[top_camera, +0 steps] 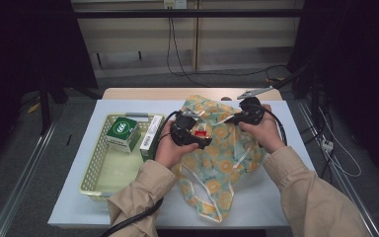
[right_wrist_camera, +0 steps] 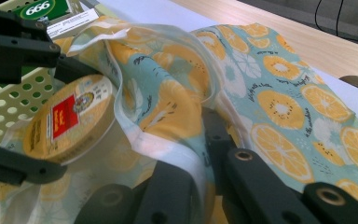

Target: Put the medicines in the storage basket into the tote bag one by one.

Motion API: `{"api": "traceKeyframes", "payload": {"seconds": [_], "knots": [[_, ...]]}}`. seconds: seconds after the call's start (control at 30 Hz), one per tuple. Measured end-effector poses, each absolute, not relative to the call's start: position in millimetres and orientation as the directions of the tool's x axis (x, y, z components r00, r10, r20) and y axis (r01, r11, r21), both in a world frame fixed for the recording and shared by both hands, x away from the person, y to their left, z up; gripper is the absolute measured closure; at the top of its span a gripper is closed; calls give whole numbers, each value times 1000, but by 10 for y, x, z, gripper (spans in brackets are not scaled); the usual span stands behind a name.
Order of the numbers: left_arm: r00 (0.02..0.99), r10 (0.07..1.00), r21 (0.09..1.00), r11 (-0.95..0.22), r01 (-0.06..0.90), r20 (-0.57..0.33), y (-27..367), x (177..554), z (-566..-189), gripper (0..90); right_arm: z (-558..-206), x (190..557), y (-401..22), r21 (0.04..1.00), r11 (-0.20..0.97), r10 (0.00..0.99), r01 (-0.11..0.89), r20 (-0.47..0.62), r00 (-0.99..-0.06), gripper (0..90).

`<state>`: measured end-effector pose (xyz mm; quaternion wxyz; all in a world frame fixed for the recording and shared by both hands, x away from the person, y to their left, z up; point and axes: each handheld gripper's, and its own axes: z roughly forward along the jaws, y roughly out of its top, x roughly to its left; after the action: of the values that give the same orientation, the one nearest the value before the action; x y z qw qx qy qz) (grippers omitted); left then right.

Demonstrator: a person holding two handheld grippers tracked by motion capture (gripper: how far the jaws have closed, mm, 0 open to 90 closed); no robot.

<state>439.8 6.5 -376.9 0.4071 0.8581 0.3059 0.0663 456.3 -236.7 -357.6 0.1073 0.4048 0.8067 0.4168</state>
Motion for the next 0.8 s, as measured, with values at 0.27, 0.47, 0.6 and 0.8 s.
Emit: {"api": "traceKeyframes", "payload": {"seconds": [0.27, 0.47, 0.6, 0.8], "knots": [[813, 566, 740, -487, 463, -136, 63, 4374, -3777, 205, -3586, 4589, -2329, 759, 330, 748, 562, 153, -646, 896], [840, 520, 753, -490, 440, -152, -46, 4219, -3806, 204, -3582, 4618, -2311, 757, 324, 755, 568, 155, -637, 896], [846, 506, 742, -500, 446, -168, -152, 4203, -3884, 204, -3550, 4626, -2284, 764, 323, 754, 559, 150, -640, 896], [827, 541, 738, -493, 460, -154, -219, 4355, -3994, 204, -3506, 4600, -2260, 766, 330, 743, 552, 150, -652, 896]]}}
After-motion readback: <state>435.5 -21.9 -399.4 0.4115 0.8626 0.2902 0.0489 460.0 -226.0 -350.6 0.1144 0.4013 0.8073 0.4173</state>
